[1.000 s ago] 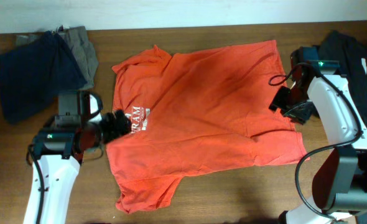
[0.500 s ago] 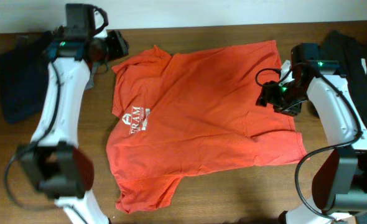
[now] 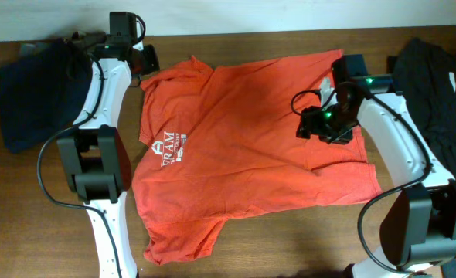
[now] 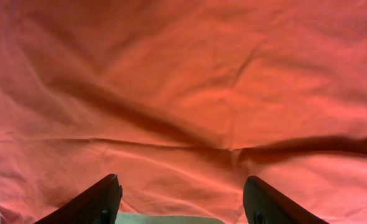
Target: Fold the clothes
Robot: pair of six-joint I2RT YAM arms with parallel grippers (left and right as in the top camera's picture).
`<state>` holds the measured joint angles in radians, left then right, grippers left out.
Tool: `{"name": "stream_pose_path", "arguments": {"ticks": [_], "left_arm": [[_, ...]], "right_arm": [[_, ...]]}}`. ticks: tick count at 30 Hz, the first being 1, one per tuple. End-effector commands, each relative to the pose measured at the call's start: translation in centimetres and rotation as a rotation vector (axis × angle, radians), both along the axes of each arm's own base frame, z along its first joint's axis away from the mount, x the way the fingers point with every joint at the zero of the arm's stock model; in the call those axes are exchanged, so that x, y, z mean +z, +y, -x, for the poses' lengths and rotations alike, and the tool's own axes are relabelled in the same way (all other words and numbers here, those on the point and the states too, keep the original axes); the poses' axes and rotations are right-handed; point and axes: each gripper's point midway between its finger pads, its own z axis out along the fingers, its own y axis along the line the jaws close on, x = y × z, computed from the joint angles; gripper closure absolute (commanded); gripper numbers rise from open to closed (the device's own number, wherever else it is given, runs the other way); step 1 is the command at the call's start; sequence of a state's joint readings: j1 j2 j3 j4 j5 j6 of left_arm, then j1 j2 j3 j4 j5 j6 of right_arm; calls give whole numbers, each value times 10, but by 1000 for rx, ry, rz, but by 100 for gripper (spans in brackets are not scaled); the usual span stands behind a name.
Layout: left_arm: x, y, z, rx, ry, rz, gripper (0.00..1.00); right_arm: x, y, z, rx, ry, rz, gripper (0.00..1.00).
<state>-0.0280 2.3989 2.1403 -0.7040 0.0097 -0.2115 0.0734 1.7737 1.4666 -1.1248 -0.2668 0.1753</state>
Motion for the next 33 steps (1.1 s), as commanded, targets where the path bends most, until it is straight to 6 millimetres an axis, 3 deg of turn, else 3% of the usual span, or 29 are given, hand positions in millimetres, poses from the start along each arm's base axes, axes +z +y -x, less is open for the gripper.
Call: {"name": "stream_pose_path", "arguments": {"ticks": [1, 4, 11, 18, 29, 33], "left_arm": [[-36, 10, -1, -4, 56, -47, 99], [-57, 10, 8, -5, 114, -48, 99], [-67, 11, 19, -13, 170, -54, 99], [-73, 13, 18, -15, 174, -57, 99], [-112, 13, 19, -16, 210, -58, 99], [-111, 16, 9, -5, 172, -74, 99]], "right_arm": [[6, 7, 0, 39, -26, 16, 32], [6, 11, 1, 49, -26, 16, 32], [6, 11, 1, 50, -27, 16, 32], [6, 11, 2, 50, -25, 16, 31], [6, 11, 6, 51, -6, 18, 31], [5, 11, 7, 51, 0, 19, 31]]}}
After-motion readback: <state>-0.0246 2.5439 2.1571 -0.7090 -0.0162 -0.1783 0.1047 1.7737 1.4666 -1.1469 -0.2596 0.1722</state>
